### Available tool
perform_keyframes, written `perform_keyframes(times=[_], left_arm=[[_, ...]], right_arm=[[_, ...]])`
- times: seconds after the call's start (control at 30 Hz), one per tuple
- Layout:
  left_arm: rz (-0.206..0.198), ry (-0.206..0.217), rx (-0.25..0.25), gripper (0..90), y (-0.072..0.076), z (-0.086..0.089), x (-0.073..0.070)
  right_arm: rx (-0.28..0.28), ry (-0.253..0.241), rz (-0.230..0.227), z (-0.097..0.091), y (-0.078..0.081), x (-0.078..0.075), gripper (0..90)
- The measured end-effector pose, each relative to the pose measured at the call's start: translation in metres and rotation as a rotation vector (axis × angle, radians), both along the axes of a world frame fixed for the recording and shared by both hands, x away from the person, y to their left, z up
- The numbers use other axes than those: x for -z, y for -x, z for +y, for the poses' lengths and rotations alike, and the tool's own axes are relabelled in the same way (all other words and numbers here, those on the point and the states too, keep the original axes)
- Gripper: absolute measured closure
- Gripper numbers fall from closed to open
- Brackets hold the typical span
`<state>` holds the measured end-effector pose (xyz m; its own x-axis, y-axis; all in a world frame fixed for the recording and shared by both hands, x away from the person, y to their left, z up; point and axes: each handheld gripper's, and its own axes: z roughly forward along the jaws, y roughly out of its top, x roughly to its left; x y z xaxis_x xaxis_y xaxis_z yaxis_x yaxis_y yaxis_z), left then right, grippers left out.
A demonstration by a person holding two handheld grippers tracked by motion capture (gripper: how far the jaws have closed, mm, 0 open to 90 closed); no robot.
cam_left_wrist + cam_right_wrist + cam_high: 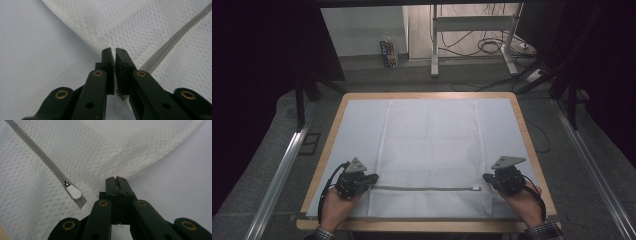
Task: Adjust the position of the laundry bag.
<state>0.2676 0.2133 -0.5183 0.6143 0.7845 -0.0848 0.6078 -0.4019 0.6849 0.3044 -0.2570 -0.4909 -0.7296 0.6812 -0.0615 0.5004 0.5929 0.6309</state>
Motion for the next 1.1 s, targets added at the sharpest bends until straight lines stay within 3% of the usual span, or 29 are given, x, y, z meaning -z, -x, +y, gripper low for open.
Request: perform_keyframes(times=[0.13, 0.27, 0.4, 0.5, 0.53, 0.57, 0.6, 0.67, 0.7, 0.73, 0.83, 0.97, 1.1], left_arm=[[0.006, -0.001, 0.003, 86.2, 0.003, 0.0, 0.0], [0.011, -0.031, 0.012, 85.9, 0.006, -0.002, 0.001], [-0.002, -0.044, 0.002, 72.7, 0.005, -0.003, 0.003], [-0.026, -0.029, -0.019, 58.8, 0.005, -0.002, 0.002], [-0.026, -0.029, -0.019, 54.8, 0.005, -0.002, 0.002], [-0.038, -0.029, -0.026, 50.1, 0.004, -0.001, 0.003], [-0.038, -0.029, -0.026, 46.5, 0.004, -0.001, 0.003], [-0.047, -0.032, -0.031, 43.0, 0.003, -0.001, 0.004], [-0.049, -0.035, -0.034, 37.3, 0.003, 0.0, 0.005], [-0.045, -0.029, -0.031, 37.3, 0.002, 0.001, 0.005], [-0.027, -0.015, -0.024, 28.9, 0.0, 0.001, 0.007], [-0.025, -0.041, -0.014, 16.8, 0.0, 0.0, 0.008], [-0.023, -0.058, -0.006, 9.6, 0.0, 0.0, 0.01]], right_arm=[[-0.008, 0.001, 0.006, -0.001, 0.004, 0.002, 88.1], [-0.011, -0.001, 0.019, -0.003, 0.008, 0.003, 88.1], [-0.018, -0.003, 0.011, -0.003, 0.008, 0.004, 86.5], [-0.029, -0.028, -0.012, -0.003, 0.007, 0.003, 72.9], [-0.029, -0.028, -0.012, -0.003, 0.007, 0.003, 72.9], [-0.022, -0.026, -0.021, -0.003, 0.007, 0.004, 64.6], [-0.022, -0.026, -0.021, -0.003, 0.007, 0.004, 64.6], [-0.025, -0.015, -0.027, -0.003, 0.005, 0.006, 56.4], [-0.028, -0.026, -0.031, -0.004, 0.004, 0.007, 47.8], [-0.028, -0.026, -0.031, -0.004, 0.004, 0.007, 47.8], [-0.035, -0.045, -0.048, -0.005, 0.001, 0.008, 35.6], [-0.043, -0.083, -0.044, -0.007, -0.004, 0.011, 22.8], [-0.031, -0.093, -0.039, -0.007, -0.006, 0.014, 17.9]])
